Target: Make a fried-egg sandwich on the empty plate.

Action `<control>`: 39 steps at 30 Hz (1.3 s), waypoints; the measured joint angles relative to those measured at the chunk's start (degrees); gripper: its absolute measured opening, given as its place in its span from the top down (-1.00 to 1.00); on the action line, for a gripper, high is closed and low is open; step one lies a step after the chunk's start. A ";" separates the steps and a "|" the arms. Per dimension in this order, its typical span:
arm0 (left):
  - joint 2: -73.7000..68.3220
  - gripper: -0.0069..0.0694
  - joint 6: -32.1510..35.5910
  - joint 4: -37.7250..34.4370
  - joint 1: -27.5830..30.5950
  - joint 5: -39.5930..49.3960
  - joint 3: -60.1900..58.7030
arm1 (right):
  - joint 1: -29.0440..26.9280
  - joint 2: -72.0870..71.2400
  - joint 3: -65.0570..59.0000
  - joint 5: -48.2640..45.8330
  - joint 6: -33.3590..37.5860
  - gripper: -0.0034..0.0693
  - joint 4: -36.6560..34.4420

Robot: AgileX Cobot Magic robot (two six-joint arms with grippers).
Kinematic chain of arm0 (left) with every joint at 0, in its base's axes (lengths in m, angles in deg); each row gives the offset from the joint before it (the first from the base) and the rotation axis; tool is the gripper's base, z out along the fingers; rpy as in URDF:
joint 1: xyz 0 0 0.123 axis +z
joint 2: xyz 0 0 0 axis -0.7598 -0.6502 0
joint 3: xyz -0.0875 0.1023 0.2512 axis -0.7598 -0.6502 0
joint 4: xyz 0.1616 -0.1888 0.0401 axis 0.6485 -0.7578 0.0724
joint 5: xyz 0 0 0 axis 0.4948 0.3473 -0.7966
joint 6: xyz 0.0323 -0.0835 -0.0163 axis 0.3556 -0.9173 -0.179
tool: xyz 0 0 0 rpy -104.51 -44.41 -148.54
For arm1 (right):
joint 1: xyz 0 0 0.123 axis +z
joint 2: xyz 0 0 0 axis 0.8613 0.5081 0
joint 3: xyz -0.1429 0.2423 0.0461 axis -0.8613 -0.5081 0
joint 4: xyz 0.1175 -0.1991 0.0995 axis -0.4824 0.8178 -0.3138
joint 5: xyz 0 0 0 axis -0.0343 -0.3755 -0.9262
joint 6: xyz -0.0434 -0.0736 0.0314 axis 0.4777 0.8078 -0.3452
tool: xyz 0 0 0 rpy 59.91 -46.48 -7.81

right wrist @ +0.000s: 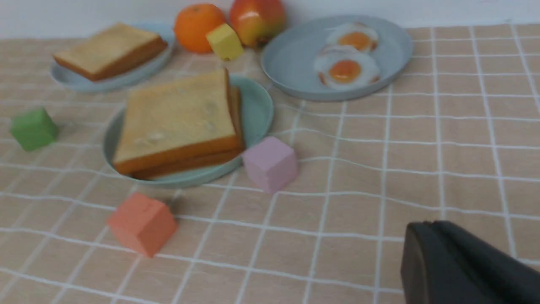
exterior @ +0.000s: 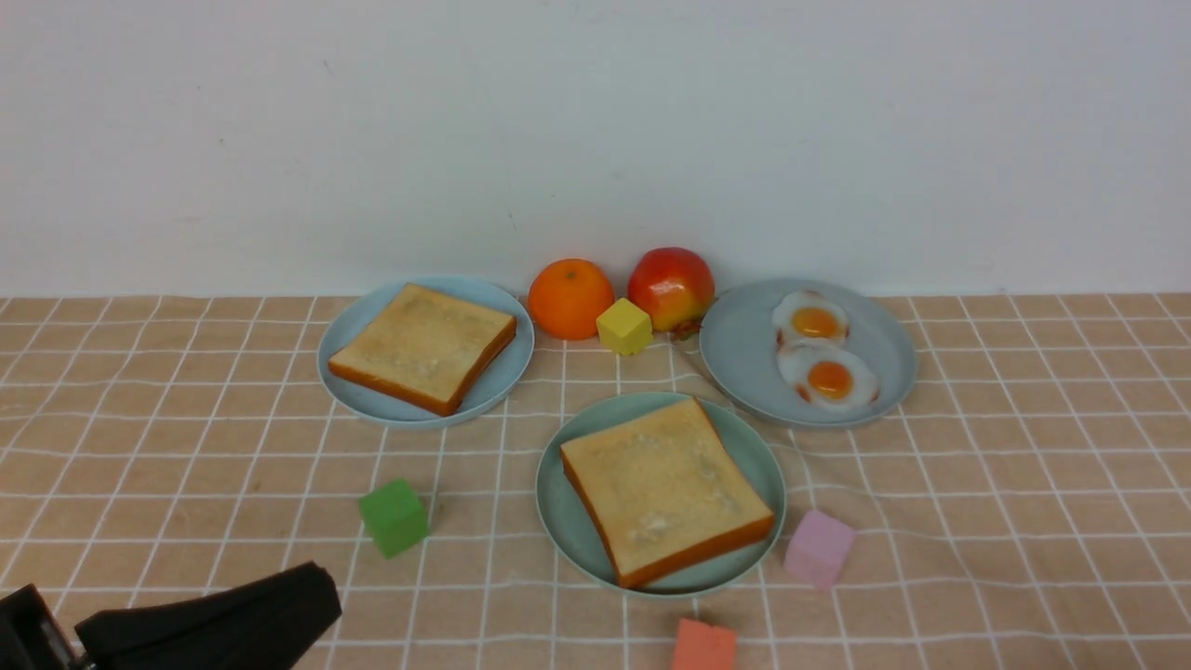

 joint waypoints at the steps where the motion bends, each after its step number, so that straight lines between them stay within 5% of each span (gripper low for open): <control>1: 0.00 0.85 -0.02 0.00 0.00 0.07 0.00 | -1.27 -1.04 -0.57 0.41 0.13 0.91 0.96; 11: 0.00 0.85 -0.06 0.00 0.00 0.31 0.00 | -17.56 -8.54 -7.00 0.24 0.61 0.95 1.94; 39: -0.11 0.81 -0.06 0.00 0.00 2.85 0.00 | -17.91 -8.60 -6.69 -2.10 6.70 0.93 2.21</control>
